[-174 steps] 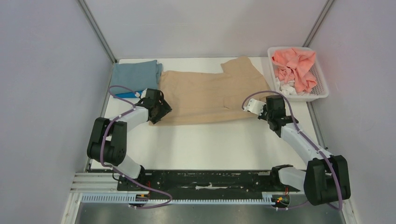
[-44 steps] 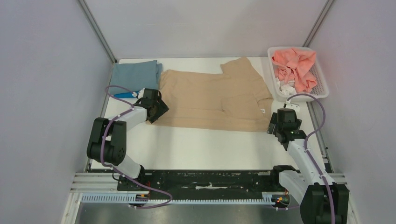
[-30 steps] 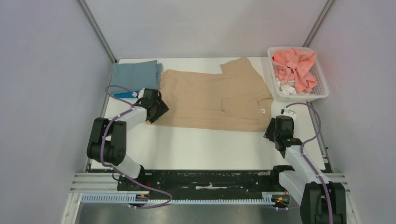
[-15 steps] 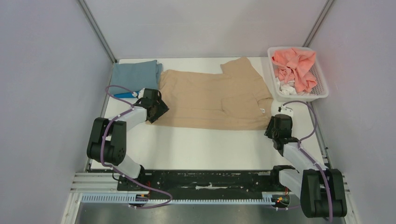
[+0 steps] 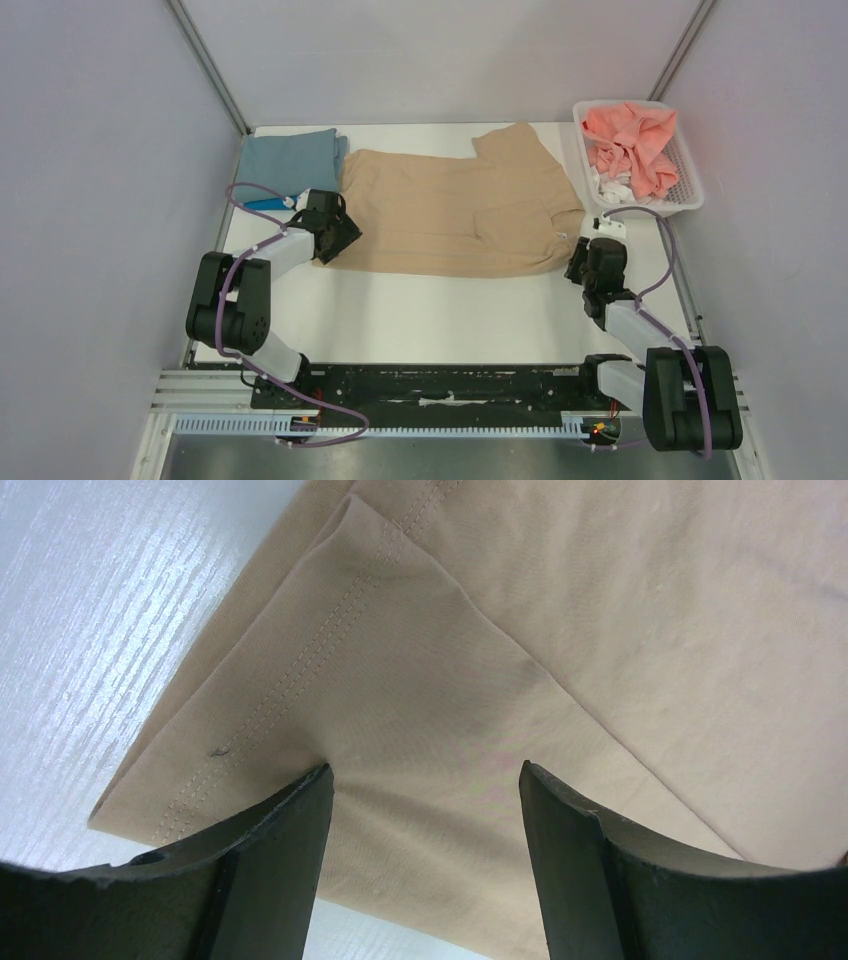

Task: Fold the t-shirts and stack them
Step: Fold the flattened tshirt in 1/3 of the way

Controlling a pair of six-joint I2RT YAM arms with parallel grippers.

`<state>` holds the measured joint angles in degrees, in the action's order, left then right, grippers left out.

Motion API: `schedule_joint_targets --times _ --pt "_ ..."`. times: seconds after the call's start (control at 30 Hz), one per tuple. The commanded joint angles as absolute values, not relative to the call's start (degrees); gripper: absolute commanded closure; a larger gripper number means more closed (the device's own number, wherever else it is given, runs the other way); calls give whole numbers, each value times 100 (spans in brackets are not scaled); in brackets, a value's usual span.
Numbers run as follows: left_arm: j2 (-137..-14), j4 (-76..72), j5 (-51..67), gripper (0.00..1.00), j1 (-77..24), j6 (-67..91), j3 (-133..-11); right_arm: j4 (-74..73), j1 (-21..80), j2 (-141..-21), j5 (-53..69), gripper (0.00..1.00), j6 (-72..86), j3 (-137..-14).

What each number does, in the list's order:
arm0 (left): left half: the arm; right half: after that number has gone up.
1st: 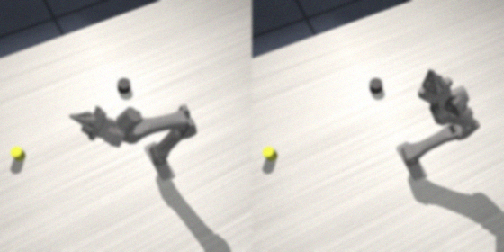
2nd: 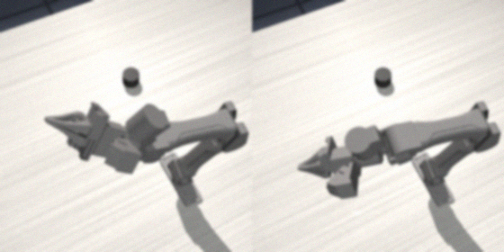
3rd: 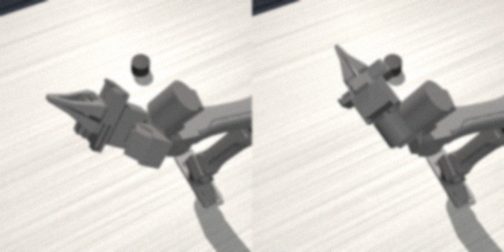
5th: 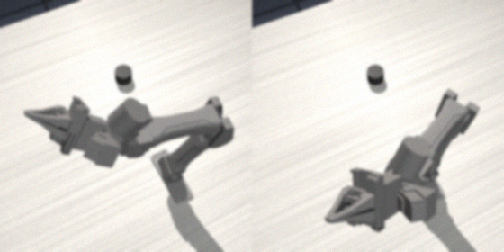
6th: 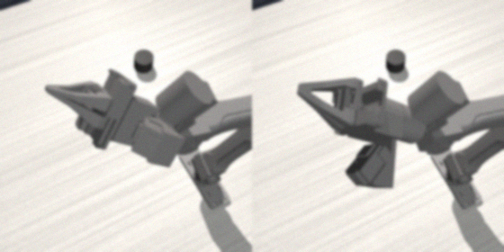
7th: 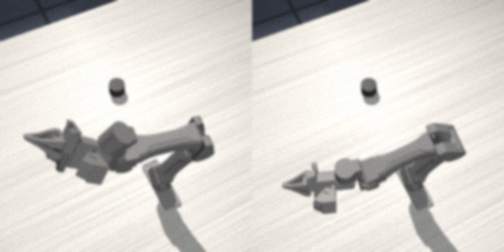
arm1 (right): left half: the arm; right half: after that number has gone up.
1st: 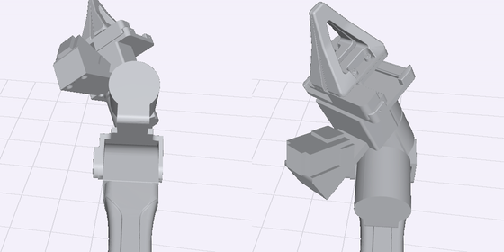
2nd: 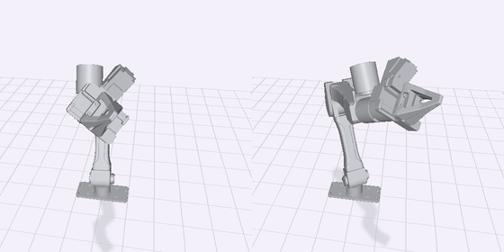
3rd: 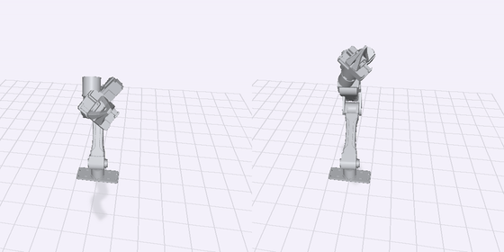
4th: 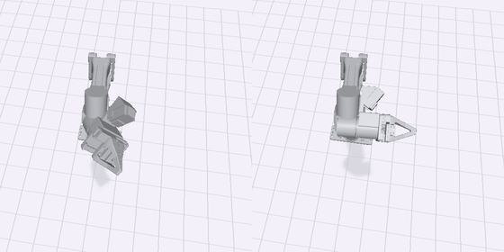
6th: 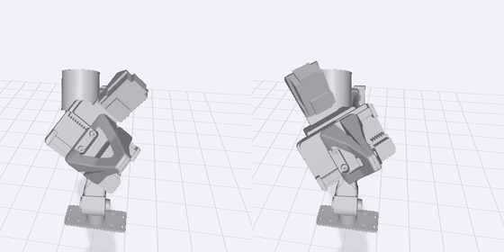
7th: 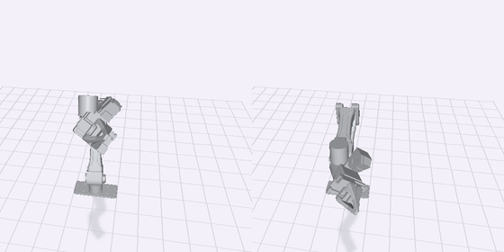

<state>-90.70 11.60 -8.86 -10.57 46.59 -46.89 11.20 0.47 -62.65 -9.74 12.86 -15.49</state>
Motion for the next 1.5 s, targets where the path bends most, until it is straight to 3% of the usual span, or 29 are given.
schedule_joint_targets --times 0.0,0.4,0.6,0.73,0.93,1.03,1.17,1.27,1.4,1.47 --pt "-9271 1635 -976 24 -1006 4440 -4483 1986 46 -6495 -524 67 1332 -1904" --pt "-9277 1661 -1037 24 -1007 4438 -4487 2168 716 -8157 -934 68 1057 -3334" --pt "-9320 1692 -1097 24 -1004 4447 -4516 1404 782 -8636 -1136 64 -847 -4152" --pt "-9368 1718 -1138 24 -1002 4447 -4544 647 798 -8975 -322 59 -2379 -4541" --pt "-9387 1723 -1146 24 -1002 4447 -4553 745 822 -9019 -890 65 -2195 -4935" --pt "-9378 1741 -1135 24 -1003 4441 -4557 797 824 -8828 25 59 -2767 -4798" --pt "-9368 1732 -1120 24 -1002 4438 -4553 -909 825 -9371 1083 56 -4324 -5618" --pt "-9366 1731 -1125 24 -1002 4430 -4553 -1797 821 -9872 967 60 -4769 -6363" --pt "-9386 1740 -1132 24 -1004 4421 -4562 -1809 825 -10074 864 60 -5183 -6517" --pt "-9381 1740 -1133 24 -1002 4421 -4572 -1912 823 -10166 907 68 -5301 -6624"
